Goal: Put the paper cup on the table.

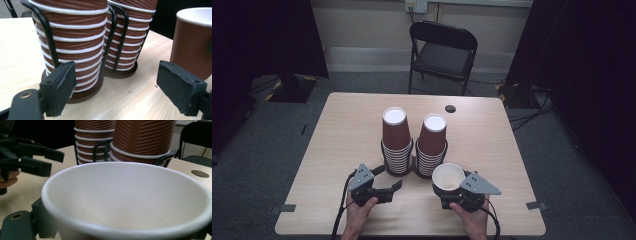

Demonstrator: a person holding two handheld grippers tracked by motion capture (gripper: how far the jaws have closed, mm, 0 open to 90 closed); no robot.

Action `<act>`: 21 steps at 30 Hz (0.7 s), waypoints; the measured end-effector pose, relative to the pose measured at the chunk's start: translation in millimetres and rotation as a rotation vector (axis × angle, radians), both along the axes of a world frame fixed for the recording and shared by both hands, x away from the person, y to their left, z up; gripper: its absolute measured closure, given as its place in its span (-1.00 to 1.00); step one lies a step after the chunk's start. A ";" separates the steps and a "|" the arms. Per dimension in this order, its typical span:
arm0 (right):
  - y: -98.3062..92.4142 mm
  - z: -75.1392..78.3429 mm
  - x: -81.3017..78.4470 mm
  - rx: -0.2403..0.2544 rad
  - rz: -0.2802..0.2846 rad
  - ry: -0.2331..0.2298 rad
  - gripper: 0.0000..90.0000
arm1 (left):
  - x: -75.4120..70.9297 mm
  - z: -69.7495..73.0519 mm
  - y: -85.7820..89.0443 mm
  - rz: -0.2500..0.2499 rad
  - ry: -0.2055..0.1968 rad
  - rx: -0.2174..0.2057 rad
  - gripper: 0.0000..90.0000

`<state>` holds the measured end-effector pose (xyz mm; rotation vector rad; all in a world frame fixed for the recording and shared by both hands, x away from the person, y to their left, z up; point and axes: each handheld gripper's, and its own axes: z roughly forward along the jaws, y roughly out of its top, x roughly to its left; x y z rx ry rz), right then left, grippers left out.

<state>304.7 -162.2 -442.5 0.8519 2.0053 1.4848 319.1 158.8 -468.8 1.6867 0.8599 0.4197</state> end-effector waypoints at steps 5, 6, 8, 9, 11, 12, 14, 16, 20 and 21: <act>-11.0 1.7 6.3 0.027 -0.034 0.000 -0.79 | -3.1 -8.0 2.6 0.015 -0.029 -0.001 -0.65; -11.0 1.7 6.3 0.027 -0.034 0.000 -0.79 | -3.1 -8.0 2.6 0.015 -0.029 -0.001 -0.65; -13.9 2.3 9.0 0.026 -0.033 0.001 -0.79 | -3.4 -10.4 2.1 0.036 -0.030 -0.002 -0.65; -16.4 3.3 11.4 0.024 -0.047 -0.010 -0.79 | -3.4 -12.5 1.3 0.051 -0.031 -0.001 -0.65; -19.1 4.5 13.9 0.025 -0.059 -0.016 -0.79 | -4.5 -14.9 0.7 0.076 -0.047 0.004 -0.65; -19.1 4.5 13.9 0.025 -0.059 -0.016 -0.79 | -4.5 -14.9 0.7 0.076 -0.047 0.004 -0.65; -22.0 5.6 16.7 0.020 -0.075 -0.023 -0.79 | -5.6 -17.4 0.1 0.082 -0.053 0.002 -0.65; -25.1 6.5 20.1 0.018 -0.097 -0.021 -0.79 | -6.2 -19.5 -0.4 0.087 -0.058 0.004 -0.65; -33.9 6.6 30.5 0.033 -0.131 -0.018 -0.80 | -7.0 -21.8 -1.1 0.120 -0.065 0.010 -0.65; -35.4 6.9 32.9 0.033 -0.136 -0.016 -0.80 | -7.1 -21.5 -2.2 0.136 -0.073 0.005 -0.65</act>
